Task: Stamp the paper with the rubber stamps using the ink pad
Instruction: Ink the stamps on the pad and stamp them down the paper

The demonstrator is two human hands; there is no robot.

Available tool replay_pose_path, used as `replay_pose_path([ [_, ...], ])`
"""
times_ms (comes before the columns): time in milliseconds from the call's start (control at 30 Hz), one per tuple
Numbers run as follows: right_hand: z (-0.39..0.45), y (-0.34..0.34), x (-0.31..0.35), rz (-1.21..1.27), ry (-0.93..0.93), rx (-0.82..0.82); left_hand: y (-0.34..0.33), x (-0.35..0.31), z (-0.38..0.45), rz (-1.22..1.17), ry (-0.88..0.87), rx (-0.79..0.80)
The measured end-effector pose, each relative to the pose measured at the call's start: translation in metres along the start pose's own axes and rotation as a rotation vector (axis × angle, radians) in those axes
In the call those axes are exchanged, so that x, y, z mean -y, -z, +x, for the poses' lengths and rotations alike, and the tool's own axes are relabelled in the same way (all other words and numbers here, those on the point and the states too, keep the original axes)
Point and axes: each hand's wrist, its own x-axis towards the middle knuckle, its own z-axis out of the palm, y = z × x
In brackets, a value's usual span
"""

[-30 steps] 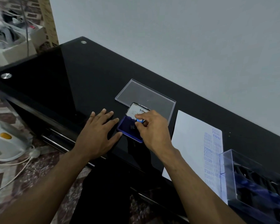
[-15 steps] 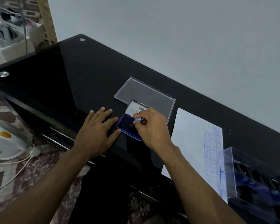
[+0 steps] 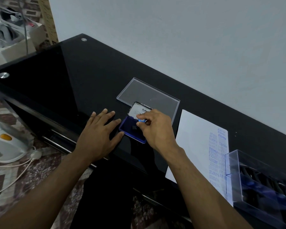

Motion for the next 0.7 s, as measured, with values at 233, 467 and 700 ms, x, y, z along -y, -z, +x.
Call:
replay_pose_path([
  [233, 0.0002, 0.0004, -0.0005, -0.015, 0.006, 0.010, 0.0004, 0.0002, 0.0004, -0.001, 0.001, 0.005],
  [467, 0.0008, 0.0028, 0.0002, -0.019, 0.001, 0.029, 0.0007, -0.0005, 0.0011, -0.008, 0.005, 0.011],
  [700, 0.0009, 0.0029, 0.0012, -0.019, -0.003, 0.022, -0.0005, 0.0005, 0.0016, 0.008, 0.009, 0.021],
])
